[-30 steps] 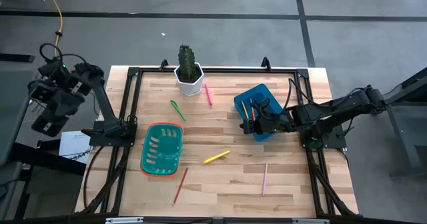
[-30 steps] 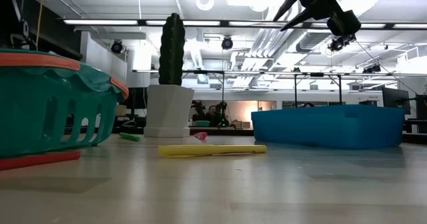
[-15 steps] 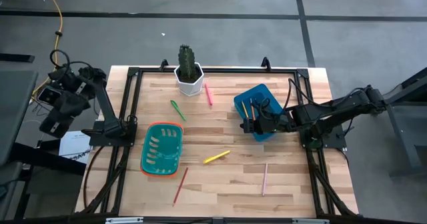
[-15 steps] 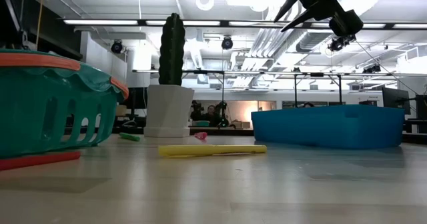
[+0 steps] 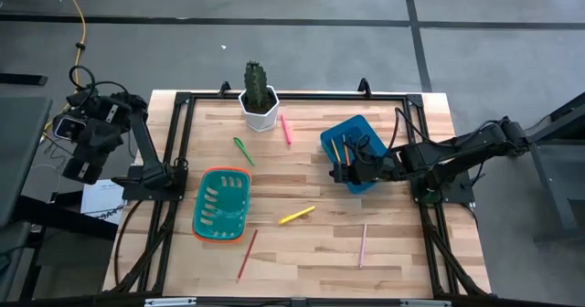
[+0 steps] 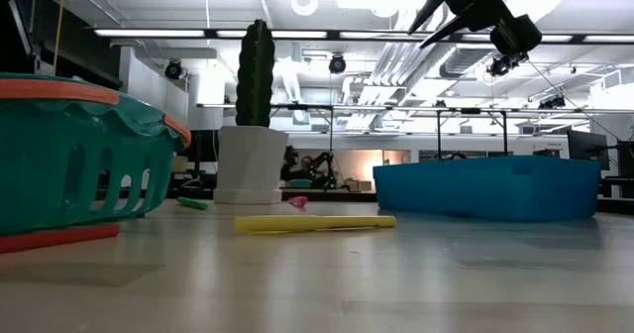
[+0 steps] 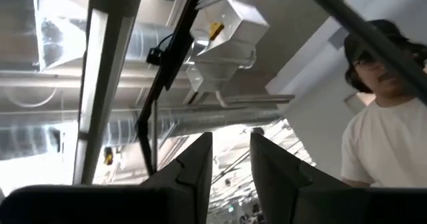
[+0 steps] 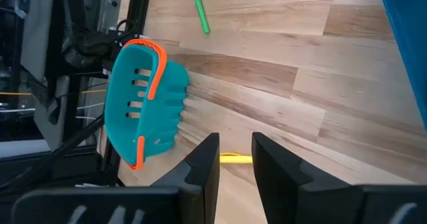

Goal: Sort pens & pencils
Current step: Put the yellow pen into the green basket

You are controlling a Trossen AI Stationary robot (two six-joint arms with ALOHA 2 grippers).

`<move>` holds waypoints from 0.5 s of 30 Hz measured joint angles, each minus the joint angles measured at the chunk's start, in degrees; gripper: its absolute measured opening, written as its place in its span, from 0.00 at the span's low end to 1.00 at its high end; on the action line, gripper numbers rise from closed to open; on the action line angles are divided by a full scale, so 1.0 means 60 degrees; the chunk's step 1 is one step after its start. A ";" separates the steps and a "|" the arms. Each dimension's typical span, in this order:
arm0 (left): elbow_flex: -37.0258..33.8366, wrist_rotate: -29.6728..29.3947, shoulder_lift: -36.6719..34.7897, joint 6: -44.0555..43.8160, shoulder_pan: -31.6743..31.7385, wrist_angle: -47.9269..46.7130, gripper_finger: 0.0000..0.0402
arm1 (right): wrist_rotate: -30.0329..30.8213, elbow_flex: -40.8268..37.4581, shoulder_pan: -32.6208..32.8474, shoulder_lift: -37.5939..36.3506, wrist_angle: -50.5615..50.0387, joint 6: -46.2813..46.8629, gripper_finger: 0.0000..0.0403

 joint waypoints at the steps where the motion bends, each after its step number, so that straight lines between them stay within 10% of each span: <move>1: 0.0000 -0.0031 -0.0002 0.0033 0.0000 0.0004 0.22 | -0.0024 0.0000 0.0000 0.0000 -0.0031 -0.0034 0.20; 15: 0.0000 -0.1499 -0.0042 0.0630 0.0000 -0.0282 0.12 | -0.0197 0.0000 -0.0001 0.0000 -0.0517 -0.0172 0.20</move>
